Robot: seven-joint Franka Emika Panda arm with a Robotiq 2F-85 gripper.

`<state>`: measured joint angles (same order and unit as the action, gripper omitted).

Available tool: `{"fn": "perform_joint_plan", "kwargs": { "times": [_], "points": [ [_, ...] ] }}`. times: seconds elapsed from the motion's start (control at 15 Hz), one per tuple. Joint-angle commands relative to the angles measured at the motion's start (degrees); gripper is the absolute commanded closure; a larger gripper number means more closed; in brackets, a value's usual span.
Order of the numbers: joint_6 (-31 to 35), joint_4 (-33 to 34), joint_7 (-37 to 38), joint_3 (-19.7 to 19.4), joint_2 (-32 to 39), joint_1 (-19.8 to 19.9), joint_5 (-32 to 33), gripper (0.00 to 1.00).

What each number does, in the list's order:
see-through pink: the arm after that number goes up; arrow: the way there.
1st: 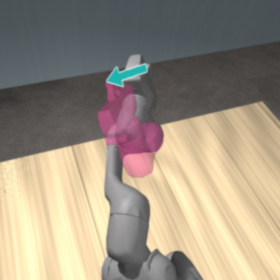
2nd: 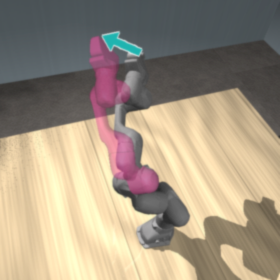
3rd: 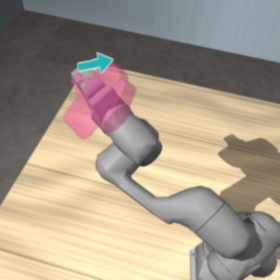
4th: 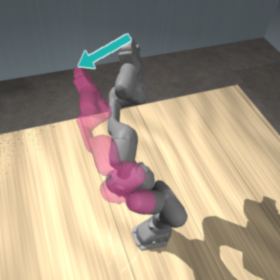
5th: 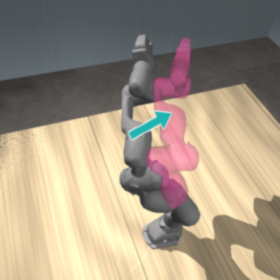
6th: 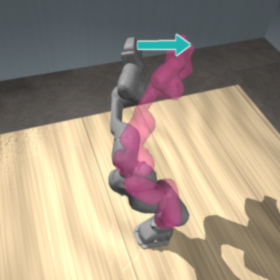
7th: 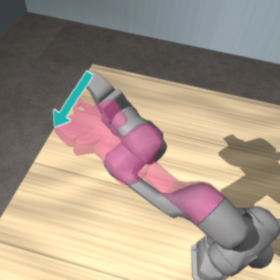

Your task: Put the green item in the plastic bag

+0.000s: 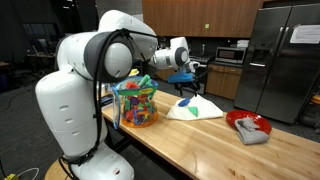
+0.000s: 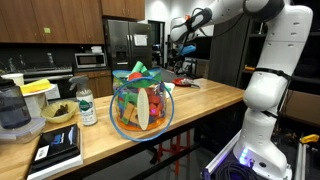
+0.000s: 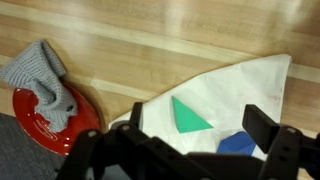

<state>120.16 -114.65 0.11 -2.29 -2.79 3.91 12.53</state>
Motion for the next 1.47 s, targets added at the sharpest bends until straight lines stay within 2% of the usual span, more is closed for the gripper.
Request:
{"fn": "perform_joint_plan", "kwargs": {
  "times": [0.0,0.2,0.33,0.8,1.4],
  "points": [
    [-1.6,7.3,-1.3,-0.7,5.9,0.1,0.7,0.00],
    [-1.8,10.4,-2.2,-0.9,8.6,-0.1,1.2,0.00],
    [-0.4,8.3,-1.3,-0.8,7.5,-0.3,0.2,0.00],
    [-0.3,9.5,-2.0,-0.9,8.3,-0.3,0.4,0.00],
    [5.2,11.8,1.1,-1.0,14.2,-0.7,0.3,0.00]
  ]
}}
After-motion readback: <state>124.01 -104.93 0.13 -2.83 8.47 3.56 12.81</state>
